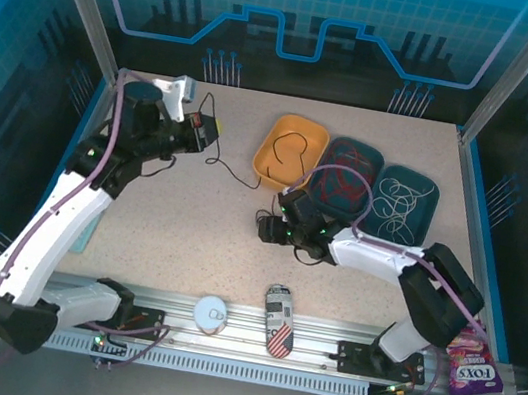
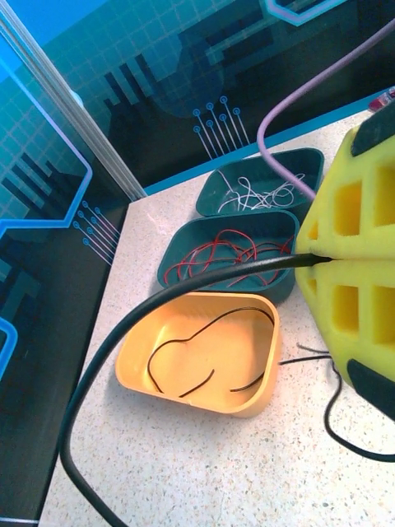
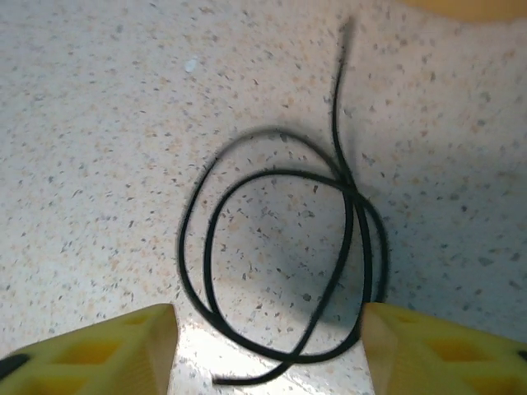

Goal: Untangle the cables

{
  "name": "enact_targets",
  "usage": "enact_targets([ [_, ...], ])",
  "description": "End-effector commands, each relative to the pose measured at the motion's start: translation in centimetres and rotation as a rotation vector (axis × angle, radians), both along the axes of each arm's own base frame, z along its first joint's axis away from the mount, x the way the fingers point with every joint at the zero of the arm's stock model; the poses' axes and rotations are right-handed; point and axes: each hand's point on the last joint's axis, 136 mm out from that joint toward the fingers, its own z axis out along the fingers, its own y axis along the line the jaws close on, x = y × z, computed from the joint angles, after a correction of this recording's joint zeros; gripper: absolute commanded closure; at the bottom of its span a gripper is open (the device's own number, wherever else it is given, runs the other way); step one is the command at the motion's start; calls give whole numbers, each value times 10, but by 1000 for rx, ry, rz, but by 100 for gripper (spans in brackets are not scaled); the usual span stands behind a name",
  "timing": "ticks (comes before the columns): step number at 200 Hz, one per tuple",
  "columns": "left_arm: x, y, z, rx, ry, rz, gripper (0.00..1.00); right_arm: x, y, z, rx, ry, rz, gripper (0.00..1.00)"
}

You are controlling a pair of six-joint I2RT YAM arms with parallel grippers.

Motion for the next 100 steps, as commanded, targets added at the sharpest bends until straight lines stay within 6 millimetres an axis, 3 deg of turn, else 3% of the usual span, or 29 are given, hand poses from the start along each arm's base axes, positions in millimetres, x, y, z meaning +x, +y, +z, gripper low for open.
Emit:
enact_targets([
  [1,13,-14,23,-2,-72,-72,100,1,-12,26,-4,-65,-22,31],
  [33,42,-35,25,36,-93,-113,100,0,-30,57,-34,-142,-52,16],
  [37,46,-38,25,44,-98,-118,100,0,-34,60,-42,-149,-59,13],
  [43,52,-43,26,56,-104,-123,100,0,-38,66,-48,-165,-69,0],
  [100,112,-96,17,143,-128,-192,100,-7,-96,124,-99,-314,-217,0],
])
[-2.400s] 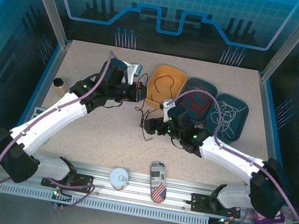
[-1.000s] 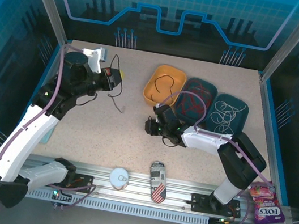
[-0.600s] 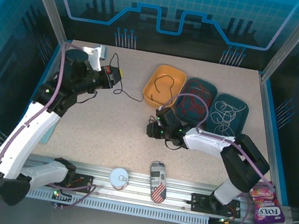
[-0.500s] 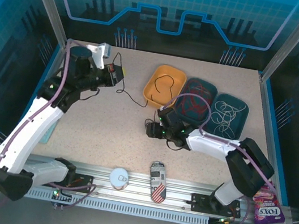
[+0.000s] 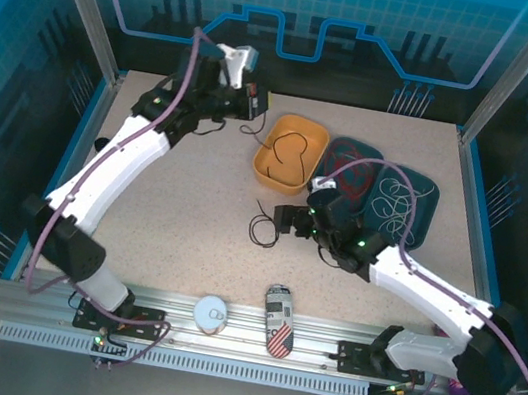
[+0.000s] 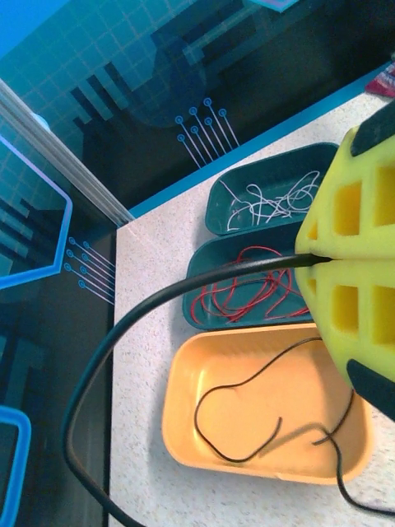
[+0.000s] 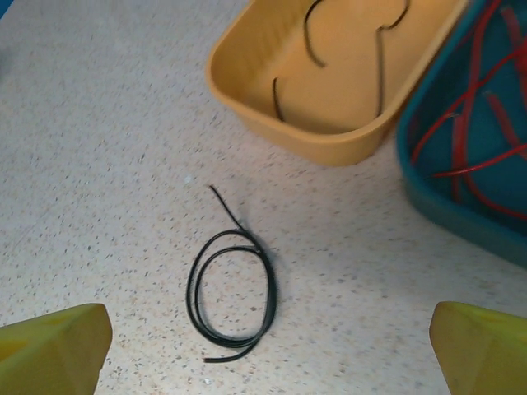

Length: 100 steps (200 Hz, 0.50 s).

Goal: Untangle the cables

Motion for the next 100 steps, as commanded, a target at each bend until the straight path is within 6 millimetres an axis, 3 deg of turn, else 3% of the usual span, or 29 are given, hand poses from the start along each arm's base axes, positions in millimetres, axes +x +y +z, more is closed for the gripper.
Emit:
enact_targets([
  [1,22,-15,10,49,-76,-22,100,-2,-38,20,-70,-62,-105,0],
  [27,51,-29,6,77,-81,-36,100,-9,-63,42,-71,-102,-164,0],
  [54,73,-45,0,115,-92,-59,100,-17,-89,52,-80,-119,-230,0],
  [80,87,-54,-15,151,-96,-79,100,-24,-104,56,-83,-120,-264,0],
  [83,88,-55,-17,157,-96,-83,100,-23,-103,67,-64,-135,-268,0],
  [100,92,-60,-31,183,-88,-99,100,-24,-105,73,-61,-140,-268,0],
])
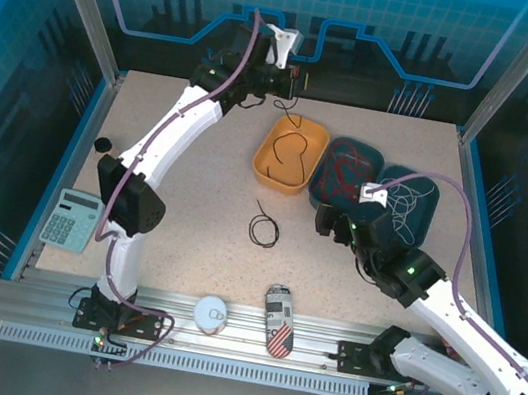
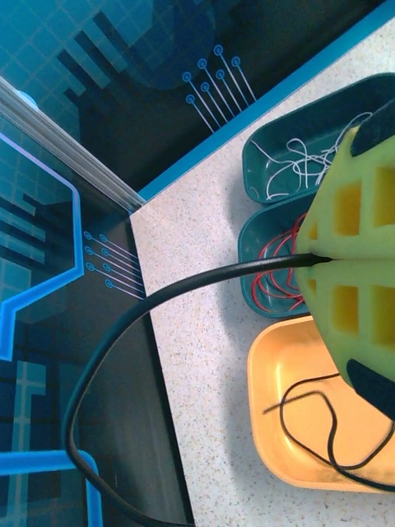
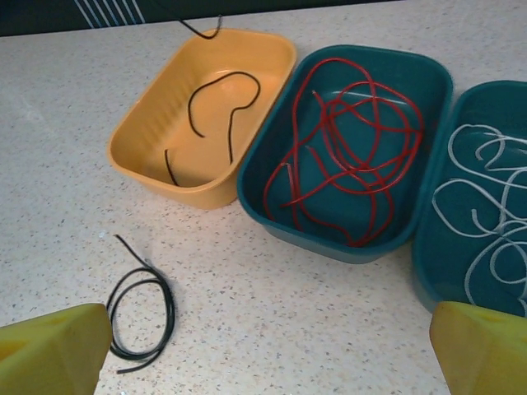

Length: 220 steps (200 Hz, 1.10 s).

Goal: Untangle the cables

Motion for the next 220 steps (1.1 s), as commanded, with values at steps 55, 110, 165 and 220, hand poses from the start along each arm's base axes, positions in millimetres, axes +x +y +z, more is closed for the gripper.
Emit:
enact_targets([
  [55,0,-28,-83,201,71,-81,100,-1,-15,20,-10,-18,-63,0],
  [110,-11,-27,-159,378,211,-67,100,-5,-20,23,-17,-8,-69,0],
  [165,-20,-25,-209,466,315,-94,100,-5,-26,24,-29,12,-108,0],
  [220,-23,-31,-249,508,371,-144,100,-3,-21,22,-33,37,-99,0],
])
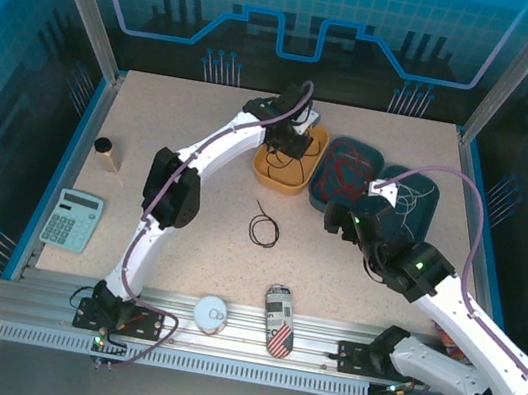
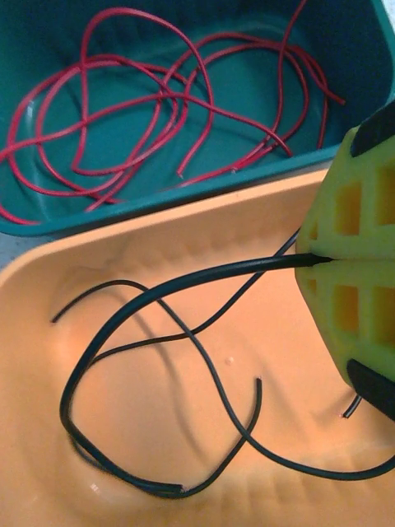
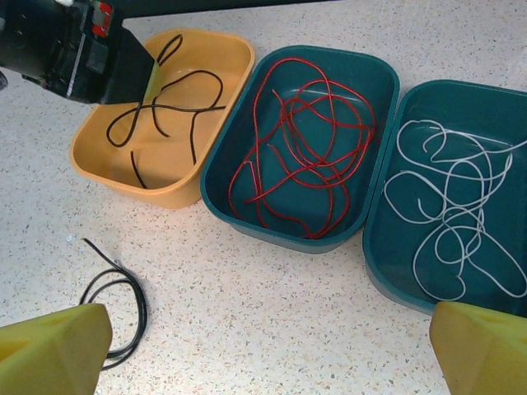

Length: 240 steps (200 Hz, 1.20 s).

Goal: Untangle the cables

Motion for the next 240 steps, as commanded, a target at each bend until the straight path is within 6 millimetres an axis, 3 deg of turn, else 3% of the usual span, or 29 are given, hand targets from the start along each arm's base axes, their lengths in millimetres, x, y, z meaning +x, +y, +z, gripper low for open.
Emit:
enact_targets([
  [1,-7,-1,-27,52,45,-42,100,2,-5,9,17,-8,-33,0],
  [30,-3,-4,-40,59,55,-43,99,2,-5,9,16,-5,-37,0],
  [53,-1,-8,-46,59,64,-41,91,1,-8,8,7,2,-52,0],
  [81,-2,-10,-37,47,60,-32,75,0,-11,7,1,5,-61,0],
  [108,-4,-10,-12,27,31,-23,53,1,-10,6,3,8,-59,0],
  [161,-15,-3,58,-48,-45,31,40,2,-2,0,0,36,-32,1],
  [203,-44,25,112,-142,-124,154,19,8,18,-12,-13,69,18,0],
  [220,-60,43,128,-163,-167,207,1,11,31,-17,-23,85,53,0],
  [240,-80,70,141,-171,-217,282,1,15,50,-26,-36,114,97,0],
])
